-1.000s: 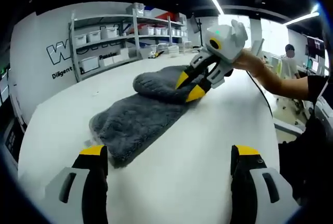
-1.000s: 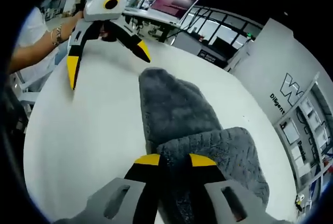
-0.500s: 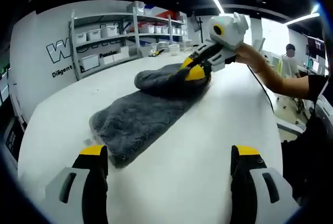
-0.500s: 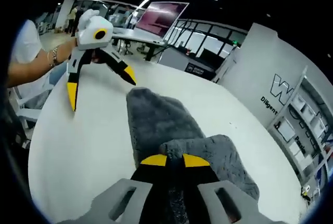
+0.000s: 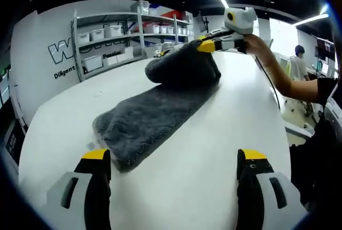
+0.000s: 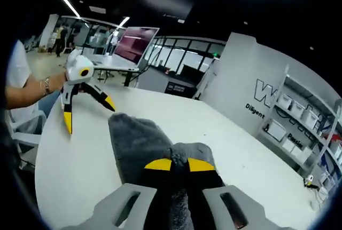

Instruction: Open the folded towel by lifting each exposed corner and separating the folded layers until the towel lies flat within the target outline without major curled edges

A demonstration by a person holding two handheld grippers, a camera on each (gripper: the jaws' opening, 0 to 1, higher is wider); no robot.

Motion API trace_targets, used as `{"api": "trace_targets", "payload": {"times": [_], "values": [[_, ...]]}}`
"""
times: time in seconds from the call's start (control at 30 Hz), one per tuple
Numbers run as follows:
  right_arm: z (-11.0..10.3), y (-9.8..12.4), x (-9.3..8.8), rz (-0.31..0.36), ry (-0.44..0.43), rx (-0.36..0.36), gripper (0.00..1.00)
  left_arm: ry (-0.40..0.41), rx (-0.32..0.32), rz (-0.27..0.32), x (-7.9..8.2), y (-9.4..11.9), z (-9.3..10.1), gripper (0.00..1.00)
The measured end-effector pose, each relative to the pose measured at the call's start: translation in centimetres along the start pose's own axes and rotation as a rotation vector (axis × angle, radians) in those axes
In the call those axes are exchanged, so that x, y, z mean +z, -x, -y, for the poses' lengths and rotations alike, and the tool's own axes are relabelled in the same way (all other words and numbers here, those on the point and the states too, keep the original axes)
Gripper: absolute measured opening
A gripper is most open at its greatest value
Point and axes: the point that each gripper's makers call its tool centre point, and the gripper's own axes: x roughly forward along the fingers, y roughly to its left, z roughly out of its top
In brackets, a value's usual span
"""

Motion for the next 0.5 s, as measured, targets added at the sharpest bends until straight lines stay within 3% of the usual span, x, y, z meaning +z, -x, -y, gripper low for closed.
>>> {"api": "trace_targets", "payload": {"times": [0.2, 0.5], "values": [[3.0, 3.3, -0.9, 0.064, -0.086, -0.086, 0.03, -0.005, 0.002, -0.002, 0.2, -0.2, 0.0, 0.96], [6.6, 7.5, -3.3, 0.098, -0.163, -0.2, 0.03, -0.011, -0.001, -0.01, 0.2, -0.7, 0.0, 0.96]]}}
